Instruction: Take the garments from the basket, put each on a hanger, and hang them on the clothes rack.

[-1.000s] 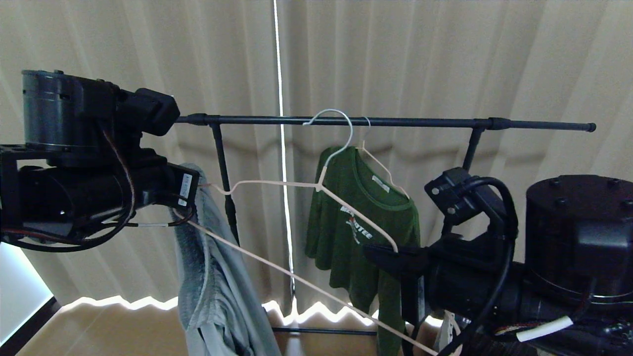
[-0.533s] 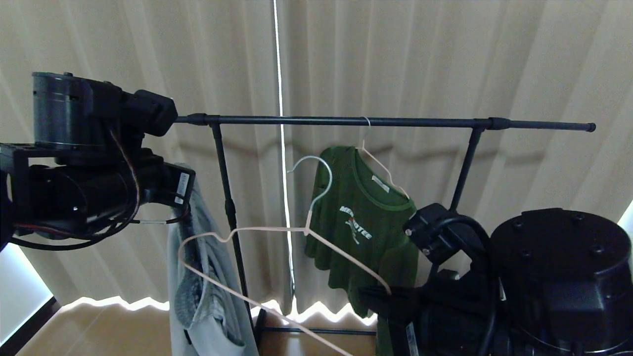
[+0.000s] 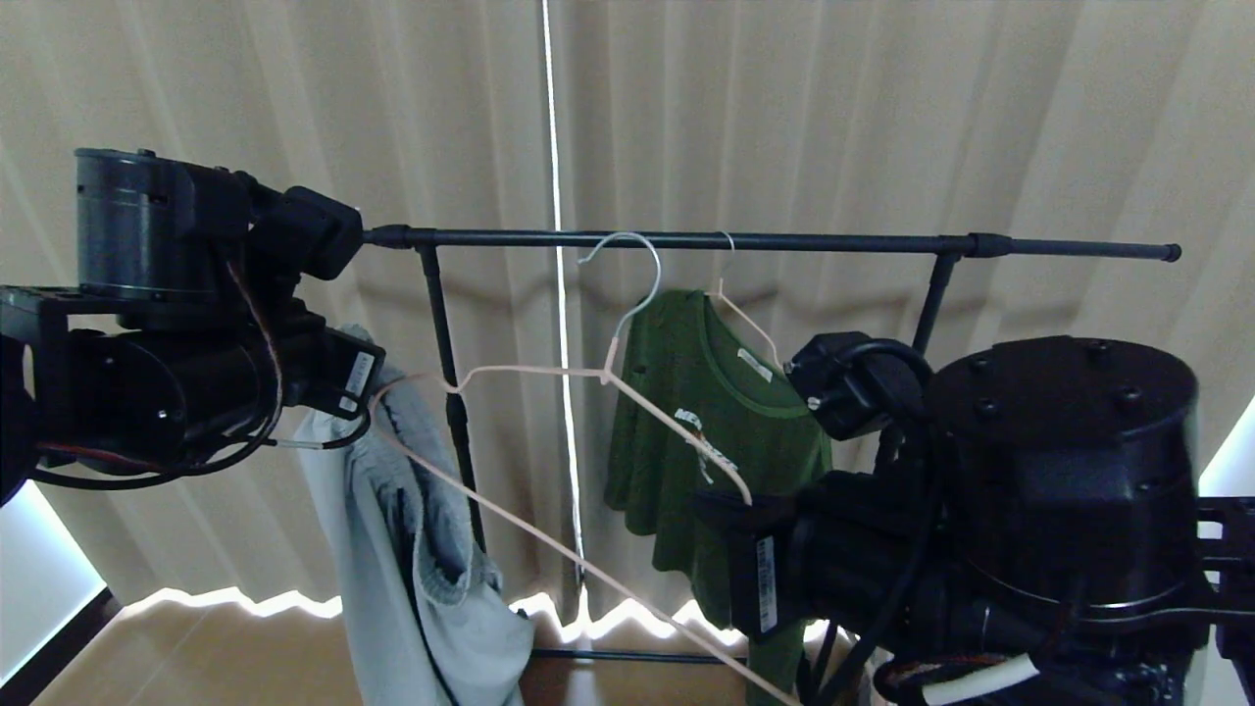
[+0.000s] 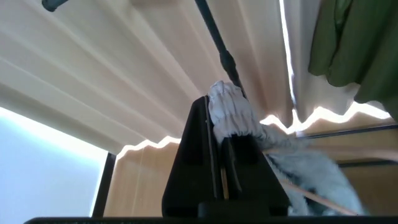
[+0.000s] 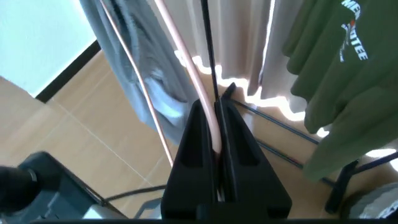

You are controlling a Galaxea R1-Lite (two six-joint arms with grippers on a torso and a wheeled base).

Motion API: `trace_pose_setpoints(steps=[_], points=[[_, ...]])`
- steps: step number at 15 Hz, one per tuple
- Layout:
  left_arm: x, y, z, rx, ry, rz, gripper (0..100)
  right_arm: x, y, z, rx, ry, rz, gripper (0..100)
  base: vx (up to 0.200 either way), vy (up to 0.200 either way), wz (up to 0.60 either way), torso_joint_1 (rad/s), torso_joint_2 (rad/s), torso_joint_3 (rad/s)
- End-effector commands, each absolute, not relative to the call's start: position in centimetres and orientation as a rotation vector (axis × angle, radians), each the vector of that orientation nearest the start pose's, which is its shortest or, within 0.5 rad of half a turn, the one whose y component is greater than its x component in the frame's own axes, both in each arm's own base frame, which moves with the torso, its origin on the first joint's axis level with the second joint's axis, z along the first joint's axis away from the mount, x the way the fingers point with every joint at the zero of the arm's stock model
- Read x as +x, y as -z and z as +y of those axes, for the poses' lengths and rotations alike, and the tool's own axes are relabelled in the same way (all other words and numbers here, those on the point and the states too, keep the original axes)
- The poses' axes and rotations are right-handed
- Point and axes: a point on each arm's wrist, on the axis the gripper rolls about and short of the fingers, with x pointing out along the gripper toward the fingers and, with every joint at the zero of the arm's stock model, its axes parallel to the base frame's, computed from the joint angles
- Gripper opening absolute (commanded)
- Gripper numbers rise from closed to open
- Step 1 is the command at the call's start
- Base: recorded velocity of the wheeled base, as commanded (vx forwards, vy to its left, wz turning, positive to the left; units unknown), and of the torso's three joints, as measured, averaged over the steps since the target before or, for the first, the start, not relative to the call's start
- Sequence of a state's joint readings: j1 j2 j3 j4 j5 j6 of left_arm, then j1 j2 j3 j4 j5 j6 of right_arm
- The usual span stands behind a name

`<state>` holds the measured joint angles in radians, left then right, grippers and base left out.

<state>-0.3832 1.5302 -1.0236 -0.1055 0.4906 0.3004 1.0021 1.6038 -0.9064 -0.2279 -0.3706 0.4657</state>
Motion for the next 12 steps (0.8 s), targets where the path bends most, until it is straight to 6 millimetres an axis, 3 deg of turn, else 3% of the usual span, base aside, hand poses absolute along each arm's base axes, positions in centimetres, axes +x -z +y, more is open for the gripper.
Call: trace_pose_setpoints(steps=[1, 7, 12], points=[[25.6, -24.2, -8.5, 0.465, -0.074, 0.385, 0, 16.7, -19.6, 23.8, 0.141, -0.488, 0.505, 0, 0.000, 0.000, 0.00, 0.000, 0.00, 0.000], [25.5, -23.4, -7.9, 0.480, -0.129, 0.415, 0, 16.6, -20.6, 23.5, 0.168, -0.496, 0.479, 0, 0.000, 0.000, 0.00, 0.000, 0.00, 0.000], [25.4, -24.4, -9.3, 0.443, -0.092, 0.367, 0, 15.9, -19.9, 24.5, 0.144, -0.531, 0.501, 0, 0.000, 0.000, 0.00, 0.000, 0.00, 0.000]])
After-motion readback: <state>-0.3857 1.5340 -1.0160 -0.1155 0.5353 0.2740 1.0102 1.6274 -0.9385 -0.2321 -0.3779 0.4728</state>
